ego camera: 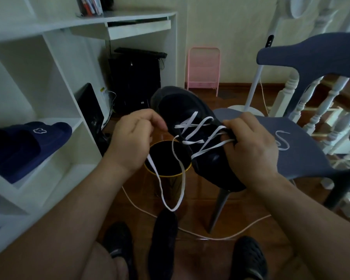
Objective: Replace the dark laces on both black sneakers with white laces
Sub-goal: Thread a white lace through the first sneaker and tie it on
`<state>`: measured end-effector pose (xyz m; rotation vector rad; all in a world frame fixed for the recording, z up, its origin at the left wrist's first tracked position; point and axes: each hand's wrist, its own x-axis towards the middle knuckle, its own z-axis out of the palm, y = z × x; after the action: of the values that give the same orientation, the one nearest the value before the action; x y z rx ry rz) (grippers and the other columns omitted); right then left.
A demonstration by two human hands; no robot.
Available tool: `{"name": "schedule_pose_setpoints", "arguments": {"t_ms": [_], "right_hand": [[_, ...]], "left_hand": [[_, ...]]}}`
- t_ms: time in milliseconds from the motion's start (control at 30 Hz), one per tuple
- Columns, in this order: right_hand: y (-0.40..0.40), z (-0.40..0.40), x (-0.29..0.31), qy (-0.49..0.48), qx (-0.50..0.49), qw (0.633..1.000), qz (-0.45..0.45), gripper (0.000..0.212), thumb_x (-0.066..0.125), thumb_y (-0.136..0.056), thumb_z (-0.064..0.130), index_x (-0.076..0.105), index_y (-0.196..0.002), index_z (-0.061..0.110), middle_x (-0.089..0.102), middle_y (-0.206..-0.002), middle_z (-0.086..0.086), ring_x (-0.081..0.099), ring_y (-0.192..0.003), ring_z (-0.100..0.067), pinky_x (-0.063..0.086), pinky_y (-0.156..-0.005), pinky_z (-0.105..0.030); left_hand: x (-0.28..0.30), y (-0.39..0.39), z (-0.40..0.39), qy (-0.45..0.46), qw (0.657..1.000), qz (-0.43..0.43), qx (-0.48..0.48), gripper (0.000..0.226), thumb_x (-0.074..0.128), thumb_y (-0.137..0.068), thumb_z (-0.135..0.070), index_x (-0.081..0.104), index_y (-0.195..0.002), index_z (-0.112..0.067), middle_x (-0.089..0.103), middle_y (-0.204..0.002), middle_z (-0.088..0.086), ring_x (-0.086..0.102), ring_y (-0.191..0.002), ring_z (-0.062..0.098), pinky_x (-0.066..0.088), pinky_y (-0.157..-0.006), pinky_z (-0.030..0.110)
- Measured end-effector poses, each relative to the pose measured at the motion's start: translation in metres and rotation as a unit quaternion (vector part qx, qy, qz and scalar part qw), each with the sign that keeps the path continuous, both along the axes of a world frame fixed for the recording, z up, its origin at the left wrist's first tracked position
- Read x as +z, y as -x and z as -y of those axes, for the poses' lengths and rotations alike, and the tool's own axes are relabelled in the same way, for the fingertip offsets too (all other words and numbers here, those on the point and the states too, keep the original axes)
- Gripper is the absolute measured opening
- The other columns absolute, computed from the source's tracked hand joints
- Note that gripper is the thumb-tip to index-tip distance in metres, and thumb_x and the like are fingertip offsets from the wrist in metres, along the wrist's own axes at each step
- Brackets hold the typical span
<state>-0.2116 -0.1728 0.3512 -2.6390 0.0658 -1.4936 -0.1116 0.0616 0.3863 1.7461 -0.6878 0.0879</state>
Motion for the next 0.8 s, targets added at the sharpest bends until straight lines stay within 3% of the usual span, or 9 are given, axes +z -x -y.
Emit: {"name": "schedule_pose_setpoints", "arguments": {"t_ms": [100,200,300,400,467,533,633,800], "right_hand": [[-0.002,-0.002,-0.002,0.029,0.015,0.999,0.026,0.007,0.065,-0.096,0.008,0.071,-0.095,0.005,0.062,-0.085,-0.012,0.06,-0.069,-0.032,0.049,-0.052,-0.043],[-0.002,-0.005,0.0,0.055,0.037,0.997,0.048,0.007,0.066,-0.096,0.005,0.07,-0.09,0.004,0.061,-0.081,-0.013,0.057,-0.065,-0.032,0.048,-0.051,-0.044],[-0.001,-0.01,0.003,0.065,0.062,0.994,0.067,0.014,0.065,-0.097,0.003,0.067,-0.084,0.003,0.059,-0.079,-0.014,0.054,-0.063,-0.031,0.046,-0.05,-0.046],[0.002,-0.016,0.007,0.079,0.085,0.991,0.069,0.012,0.065,-0.098,0.002,0.065,-0.086,0.002,0.06,-0.081,-0.015,0.053,-0.063,-0.03,0.046,-0.05,-0.045],[0.004,-0.02,0.01,0.086,0.099,0.989,0.075,0.013,0.064,-0.099,0.003,0.064,-0.086,0.002,0.06,-0.081,-0.015,0.052,-0.063,-0.03,0.045,-0.05,-0.045],[0.006,-0.023,0.013,0.084,0.113,0.986,0.084,0.023,0.062,-0.101,0.004,0.064,-0.078,0.0,0.059,-0.079,-0.017,0.05,-0.062,-0.031,0.045,-0.051,-0.045],[0.01,-0.024,0.015,0.081,0.129,0.985,0.083,0.027,0.062,-0.1,0.002,0.063,-0.074,-0.001,0.059,-0.08,-0.018,0.051,-0.062,-0.032,0.045,-0.05,-0.046],[0.012,-0.025,0.017,0.074,0.154,0.981,0.098,0.021,0.061,-0.099,-0.001,0.058,-0.078,0.001,0.058,-0.08,-0.02,0.051,-0.062,-0.033,0.044,-0.051,-0.047]], "left_hand": [[-0.001,0.008,0.005,-0.035,0.998,0.059,-0.008,0.039,0.041,-0.102,-0.011,0.074,-0.116,-0.028,0.06,-0.081,-0.027,0.056,-0.074,0.0,0.043,-0.07,0.013],[-0.003,0.021,0.012,-0.03,0.997,0.057,-0.032,0.043,0.053,-0.108,-0.009,0.059,-0.141,-0.037,0.068,-0.096,-0.021,0.066,-0.091,0.003,0.051,-0.088,0.018],[-0.006,0.034,0.021,0.0,0.999,0.028,-0.017,0.038,0.071,-0.099,-0.014,0.064,-0.12,-0.045,0.077,-0.096,-0.017,0.073,-0.096,0.001,0.058,-0.093,0.024],[-0.007,0.037,0.02,-0.04,0.99,0.138,-0.006,0.019,0.074,-0.096,-0.015,0.075,-0.1,-0.034,0.076,-0.095,-0.017,0.072,-0.097,0.002,0.06,-0.087,0.026],[-0.008,0.038,0.02,-0.07,0.964,0.255,-0.022,0.01,0.074,-0.095,-0.015,0.078,-0.099,-0.023,0.071,-0.096,-0.02,0.068,-0.095,0.004,0.056,-0.086,0.028],[-0.012,0.04,0.022,-0.073,0.947,0.31,-0.03,0.005,0.074,-0.094,-0.016,0.078,-0.097,-0.017,0.07,-0.098,-0.015,0.065,-0.096,0.005,0.052,-0.088,0.028],[-0.017,0.044,0.026,-0.041,0.952,0.305,0.0,0.005,0.074,-0.095,-0.01,0.077,-0.097,-0.012,0.072,-0.099,-0.006,0.066,-0.098,0.007,0.053,-0.089,0.029],[-0.021,0.045,0.029,0.004,0.953,0.301,0.04,0.009,0.072,-0.097,-0.014,0.077,-0.099,-0.008,0.07,-0.1,-0.006,0.066,-0.099,0.007,0.053,-0.091,0.023]]}}
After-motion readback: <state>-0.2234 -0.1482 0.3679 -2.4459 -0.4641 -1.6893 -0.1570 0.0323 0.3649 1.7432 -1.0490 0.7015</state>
